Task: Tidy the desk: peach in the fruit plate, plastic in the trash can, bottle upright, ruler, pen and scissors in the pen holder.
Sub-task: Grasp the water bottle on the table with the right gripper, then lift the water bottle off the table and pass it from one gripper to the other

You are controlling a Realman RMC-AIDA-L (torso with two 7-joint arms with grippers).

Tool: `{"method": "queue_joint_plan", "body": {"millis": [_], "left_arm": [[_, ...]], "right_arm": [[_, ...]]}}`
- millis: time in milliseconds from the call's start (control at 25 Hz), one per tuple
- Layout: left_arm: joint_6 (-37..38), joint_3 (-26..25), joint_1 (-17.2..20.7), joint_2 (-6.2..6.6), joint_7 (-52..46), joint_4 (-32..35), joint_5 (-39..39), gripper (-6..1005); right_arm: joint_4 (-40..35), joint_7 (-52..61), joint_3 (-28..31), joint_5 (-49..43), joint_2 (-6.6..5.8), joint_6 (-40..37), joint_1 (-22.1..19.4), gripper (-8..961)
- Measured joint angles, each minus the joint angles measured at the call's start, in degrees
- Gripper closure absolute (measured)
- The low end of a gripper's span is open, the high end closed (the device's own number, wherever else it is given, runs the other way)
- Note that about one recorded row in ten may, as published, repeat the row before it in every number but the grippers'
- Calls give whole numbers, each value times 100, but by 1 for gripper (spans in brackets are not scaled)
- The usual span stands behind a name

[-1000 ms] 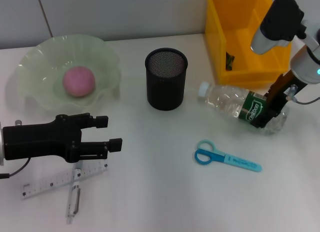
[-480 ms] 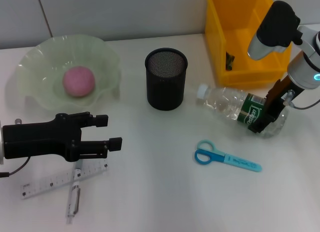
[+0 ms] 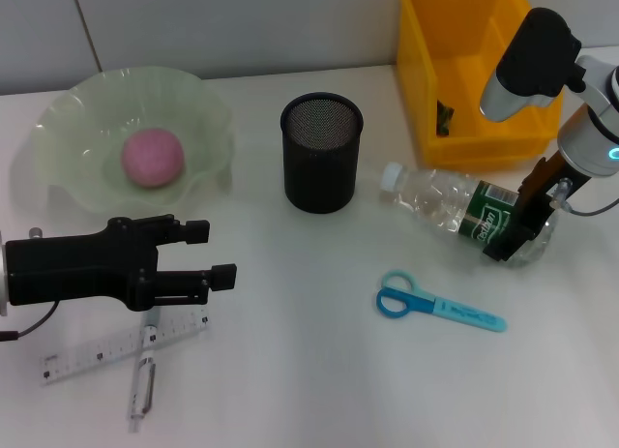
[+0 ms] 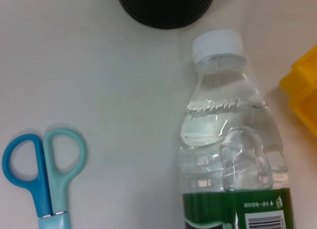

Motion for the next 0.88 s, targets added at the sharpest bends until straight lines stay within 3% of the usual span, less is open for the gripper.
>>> {"method": "queue_joint_plan", "body": {"millis": [760, 880], "left_arm": [[-9, -3, -11, 6, 0, 20, 0, 164], [-12, -10, -15, 8, 0, 20, 0, 164]], "right_arm": [[-178, -19, 35, 22, 88, 74, -54, 171], [-621, -34, 53, 69, 183, -81, -248, 172]]}}
